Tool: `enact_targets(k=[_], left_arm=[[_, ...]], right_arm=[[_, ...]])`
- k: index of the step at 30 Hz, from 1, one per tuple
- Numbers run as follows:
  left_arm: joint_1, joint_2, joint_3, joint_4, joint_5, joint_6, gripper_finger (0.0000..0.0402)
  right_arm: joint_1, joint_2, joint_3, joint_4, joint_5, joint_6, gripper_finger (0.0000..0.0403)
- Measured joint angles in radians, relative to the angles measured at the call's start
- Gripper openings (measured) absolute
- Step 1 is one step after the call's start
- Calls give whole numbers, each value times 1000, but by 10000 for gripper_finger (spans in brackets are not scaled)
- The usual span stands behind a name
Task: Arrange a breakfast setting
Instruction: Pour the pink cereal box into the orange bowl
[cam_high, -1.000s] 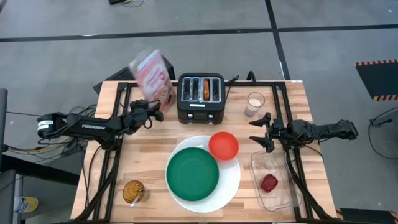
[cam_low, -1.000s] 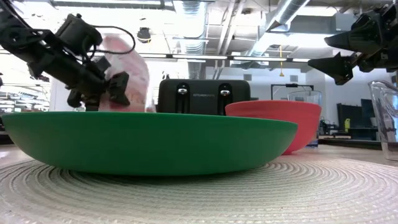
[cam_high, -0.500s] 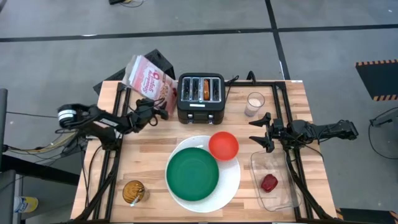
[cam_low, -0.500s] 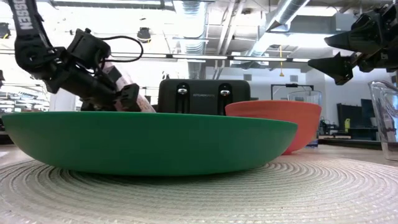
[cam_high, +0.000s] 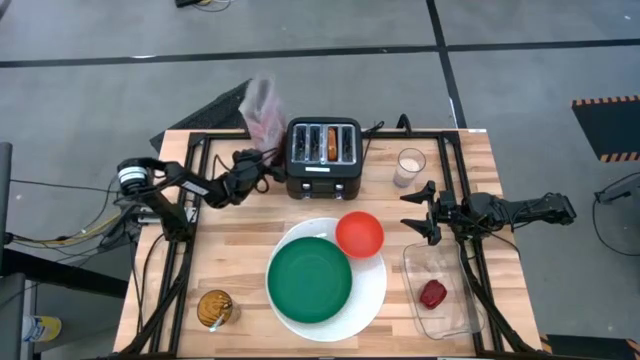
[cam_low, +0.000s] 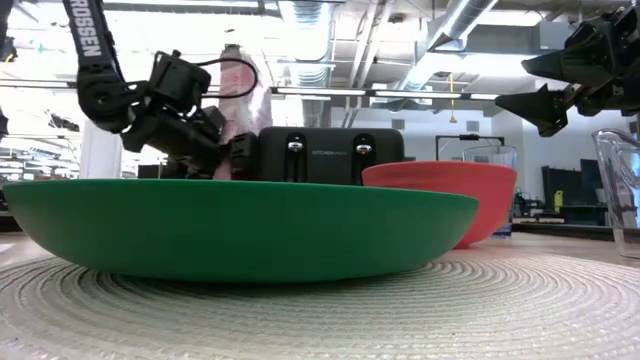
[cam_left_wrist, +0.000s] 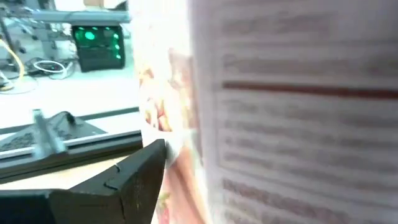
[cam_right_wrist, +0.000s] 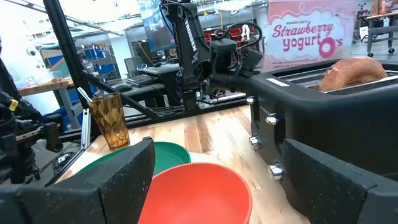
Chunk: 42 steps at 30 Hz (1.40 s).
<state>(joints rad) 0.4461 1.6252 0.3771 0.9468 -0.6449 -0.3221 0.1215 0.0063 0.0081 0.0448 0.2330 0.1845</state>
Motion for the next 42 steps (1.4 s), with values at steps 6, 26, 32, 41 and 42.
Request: enact_targets(k=[6,26,32,41,42], left_arm=[[0,12,19,-12,0,-1,264],[-12,-122,16,-225,-35,23,126],[-16,-330,15,-525,-29,-4,126],[-71,-754,15,-948,-17,-17,126],[-80,-801,19,-996,-16,-27,126]], right_arm=[[0,0,0,0,0,0,371],[0,0,0,0,0,0,371],[0,0,0,0,0,0,371],[0,0,0,0,0,0,371],[0,0,0,0,0,0,371]])
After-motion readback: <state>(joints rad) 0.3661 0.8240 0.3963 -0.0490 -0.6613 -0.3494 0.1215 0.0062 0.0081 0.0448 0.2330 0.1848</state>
